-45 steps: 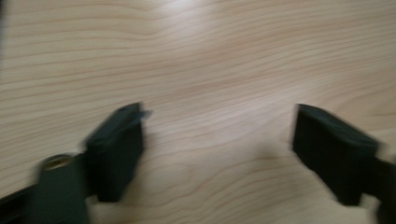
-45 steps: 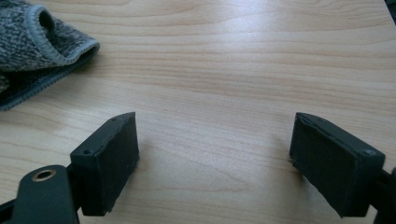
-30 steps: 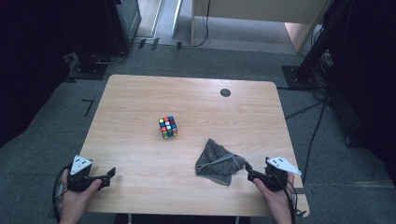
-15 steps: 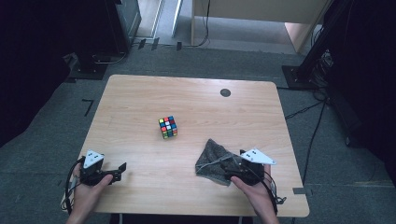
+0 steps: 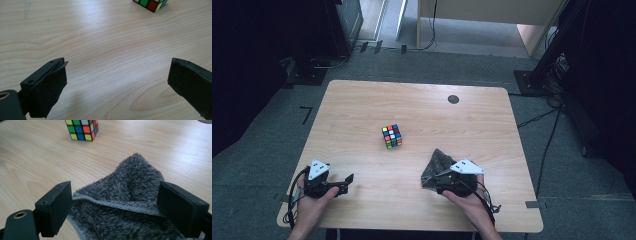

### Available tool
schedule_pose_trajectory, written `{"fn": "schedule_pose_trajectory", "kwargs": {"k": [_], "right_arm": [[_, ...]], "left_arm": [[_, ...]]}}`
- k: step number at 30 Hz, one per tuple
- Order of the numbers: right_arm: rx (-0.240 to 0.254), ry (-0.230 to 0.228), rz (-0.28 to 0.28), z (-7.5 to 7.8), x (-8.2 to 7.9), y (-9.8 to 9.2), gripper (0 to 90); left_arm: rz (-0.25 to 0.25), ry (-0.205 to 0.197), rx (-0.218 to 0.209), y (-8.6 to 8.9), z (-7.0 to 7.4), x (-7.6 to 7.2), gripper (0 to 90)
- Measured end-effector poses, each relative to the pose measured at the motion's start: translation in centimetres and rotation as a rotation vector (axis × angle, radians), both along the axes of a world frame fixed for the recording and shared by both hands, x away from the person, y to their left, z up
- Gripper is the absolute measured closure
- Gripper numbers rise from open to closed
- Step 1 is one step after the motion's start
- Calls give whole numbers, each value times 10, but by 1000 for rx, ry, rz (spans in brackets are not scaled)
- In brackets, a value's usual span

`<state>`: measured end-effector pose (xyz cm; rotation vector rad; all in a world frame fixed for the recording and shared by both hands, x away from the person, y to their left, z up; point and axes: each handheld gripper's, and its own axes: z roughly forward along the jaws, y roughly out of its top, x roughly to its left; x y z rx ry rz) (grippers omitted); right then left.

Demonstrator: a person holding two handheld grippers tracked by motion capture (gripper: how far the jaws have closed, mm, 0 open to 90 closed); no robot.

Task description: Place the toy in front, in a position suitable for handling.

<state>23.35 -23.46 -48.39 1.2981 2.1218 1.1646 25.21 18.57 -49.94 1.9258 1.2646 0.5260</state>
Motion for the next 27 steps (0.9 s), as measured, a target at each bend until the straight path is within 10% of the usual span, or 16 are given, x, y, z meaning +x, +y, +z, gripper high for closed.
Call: {"fn": "schedule_pose_trajectory", "kwargs": {"k": [27], "right_arm": [[-126,28,-32,-31,-1,-5,430]], "left_arm": [[-107,-38,-16,-72,5,67,61]]}}
